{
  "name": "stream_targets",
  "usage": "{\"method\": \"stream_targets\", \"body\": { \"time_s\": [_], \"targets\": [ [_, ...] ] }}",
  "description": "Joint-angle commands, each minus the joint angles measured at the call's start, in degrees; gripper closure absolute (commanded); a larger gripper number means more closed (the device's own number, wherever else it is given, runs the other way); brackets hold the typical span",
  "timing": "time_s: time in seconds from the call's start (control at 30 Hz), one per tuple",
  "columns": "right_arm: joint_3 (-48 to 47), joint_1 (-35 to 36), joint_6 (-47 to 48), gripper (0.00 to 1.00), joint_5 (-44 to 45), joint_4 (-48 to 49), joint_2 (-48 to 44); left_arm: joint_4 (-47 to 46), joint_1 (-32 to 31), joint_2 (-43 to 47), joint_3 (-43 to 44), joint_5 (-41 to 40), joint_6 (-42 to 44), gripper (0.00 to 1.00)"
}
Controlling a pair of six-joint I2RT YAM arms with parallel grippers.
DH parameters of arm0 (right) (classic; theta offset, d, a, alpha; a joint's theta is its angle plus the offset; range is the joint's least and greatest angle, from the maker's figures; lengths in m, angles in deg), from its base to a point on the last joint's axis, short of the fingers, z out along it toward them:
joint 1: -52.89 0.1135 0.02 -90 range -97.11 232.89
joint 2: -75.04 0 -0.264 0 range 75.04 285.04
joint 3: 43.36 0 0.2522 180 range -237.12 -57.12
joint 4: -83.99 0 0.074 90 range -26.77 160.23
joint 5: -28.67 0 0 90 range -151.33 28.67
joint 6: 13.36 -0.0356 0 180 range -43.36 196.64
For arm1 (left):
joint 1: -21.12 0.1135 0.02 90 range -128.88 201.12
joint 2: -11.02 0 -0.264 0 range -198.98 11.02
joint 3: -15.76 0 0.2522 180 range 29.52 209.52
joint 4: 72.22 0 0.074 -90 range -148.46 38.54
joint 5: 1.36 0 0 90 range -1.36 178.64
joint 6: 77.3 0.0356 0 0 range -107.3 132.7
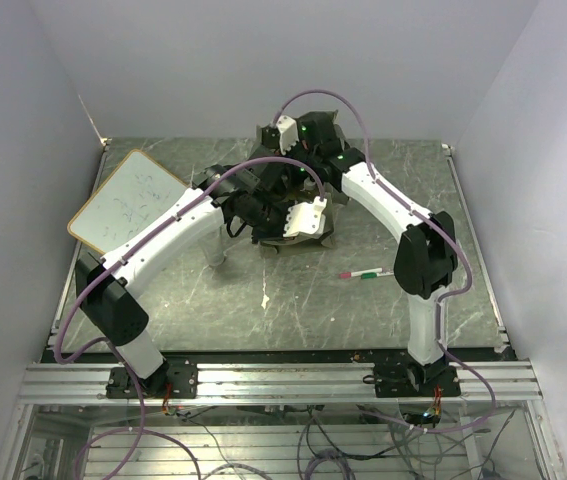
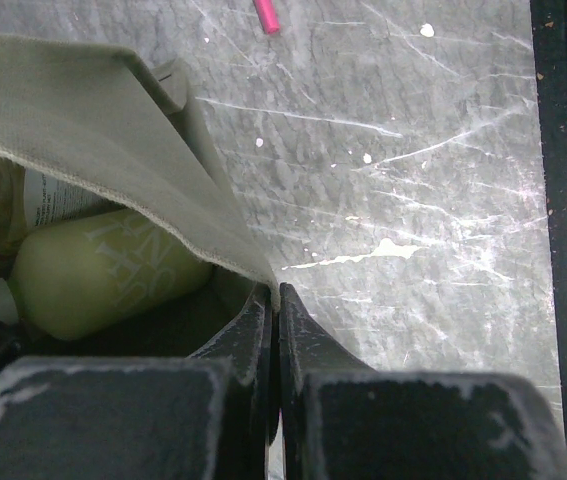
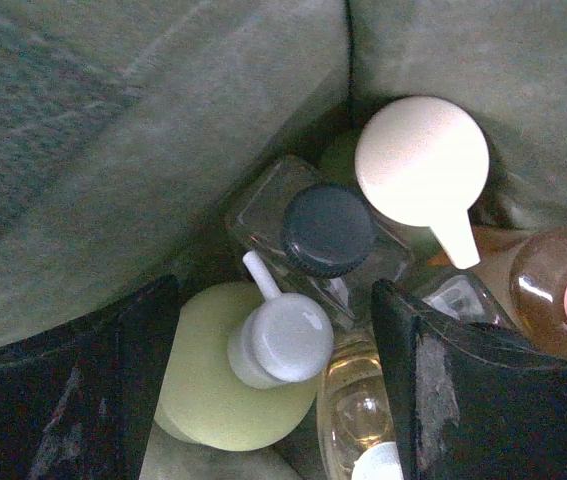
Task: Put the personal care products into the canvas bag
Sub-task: Place the care product in the canvas bag.
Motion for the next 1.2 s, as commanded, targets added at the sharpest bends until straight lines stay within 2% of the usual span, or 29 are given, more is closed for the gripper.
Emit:
{"method": "stream_targets", "body": {
  "time_s": [0.0,0.73,1.03,1.17],
  "targets": [
    [-2.01,0.14,0.49,0.23,1.98,-0.20,1.33,3.79,-0.31,3.47,0.04,5.22,-0.67,0.93],
    [-4.79,0.71,1.17,0.39,1.11,-4.96,3.64,3.58,-0.15,3.11,0.22,4.66,-0.76,0.93],
    [-7.17,0.83,1.42,0.51,-0.93,-11.72,3.50,3.61,-0.13,3.03,0.39,4.83,-0.85,0.93],
    [-7.61,0.92,2.38,0.53,-2.22,-14.49,3.60,3.57,-0.15,3.04,0.46,4.92,-0.93,0.93]
  ]
}}
